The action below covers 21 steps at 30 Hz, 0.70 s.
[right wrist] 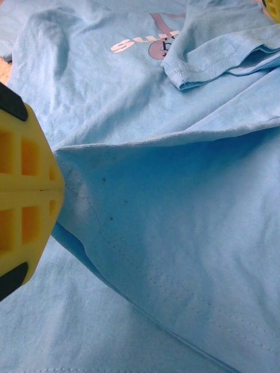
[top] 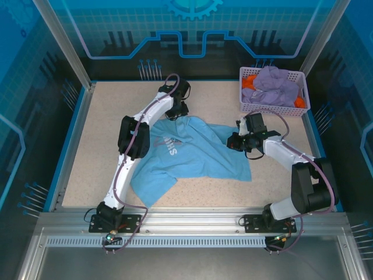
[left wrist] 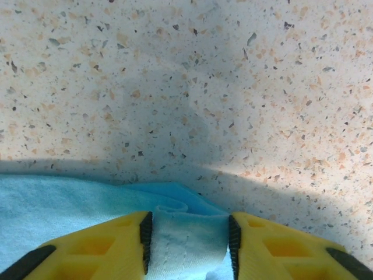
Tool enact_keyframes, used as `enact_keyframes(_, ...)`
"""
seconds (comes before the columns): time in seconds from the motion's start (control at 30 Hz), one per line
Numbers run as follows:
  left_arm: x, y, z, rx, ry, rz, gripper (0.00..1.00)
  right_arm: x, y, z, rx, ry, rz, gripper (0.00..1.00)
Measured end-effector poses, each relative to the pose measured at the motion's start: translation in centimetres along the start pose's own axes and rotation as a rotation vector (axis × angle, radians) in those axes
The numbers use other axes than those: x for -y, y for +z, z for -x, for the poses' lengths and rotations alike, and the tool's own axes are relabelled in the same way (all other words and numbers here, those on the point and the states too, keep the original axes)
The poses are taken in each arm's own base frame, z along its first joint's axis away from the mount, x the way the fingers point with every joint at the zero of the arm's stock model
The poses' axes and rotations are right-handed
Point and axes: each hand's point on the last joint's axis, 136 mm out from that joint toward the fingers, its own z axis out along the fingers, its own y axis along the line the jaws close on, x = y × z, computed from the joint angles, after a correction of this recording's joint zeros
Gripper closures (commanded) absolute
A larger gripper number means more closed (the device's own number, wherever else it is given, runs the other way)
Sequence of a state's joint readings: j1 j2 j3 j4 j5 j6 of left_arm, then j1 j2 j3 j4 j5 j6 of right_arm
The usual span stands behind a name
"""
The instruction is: Fold and stack the t-shirts
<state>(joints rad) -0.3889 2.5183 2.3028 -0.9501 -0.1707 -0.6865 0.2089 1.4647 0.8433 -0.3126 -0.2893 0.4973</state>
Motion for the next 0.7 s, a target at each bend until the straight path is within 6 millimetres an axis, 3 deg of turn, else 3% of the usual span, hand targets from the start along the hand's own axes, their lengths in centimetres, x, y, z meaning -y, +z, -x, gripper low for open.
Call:
enact_keyframes(0.13, -0.2, 0.1, -0.1, -0.005, 0.009, 0.007, 0.78, 0.0, 0.0, 0.0, -0.001, 0.000, 0.003, 1.00)
enact_keyframes(0.27, -0.3, 0.1, -0.1, -0.002, 0.014, 0.015, 1.00, 0.0, 0.0, 0.0, -0.002, 0.000, 0.003, 1.00)
enact_keyframes(0.5, -1.3, -0.4, 0.0, 0.022, 0.041, 0.048, 1.00, -0.1, -0.1, 0.1, 0.002, -0.001, 0.000, 1.00)
enact_keyframes(0.6, -2.4, -2.8, 0.1, 0.055, 0.056, 0.058, 1.00, -0.5, -0.6, 1.3, 0.028, -0.006, -0.009, 1.00)
enact_keyframes(0.7, -3.1, -7.4, 1.4, 0.149, 0.064, 0.036, 1.00, -1.7, -1.8, 3.7, 0.083, -0.021, -0.012, 1.00)
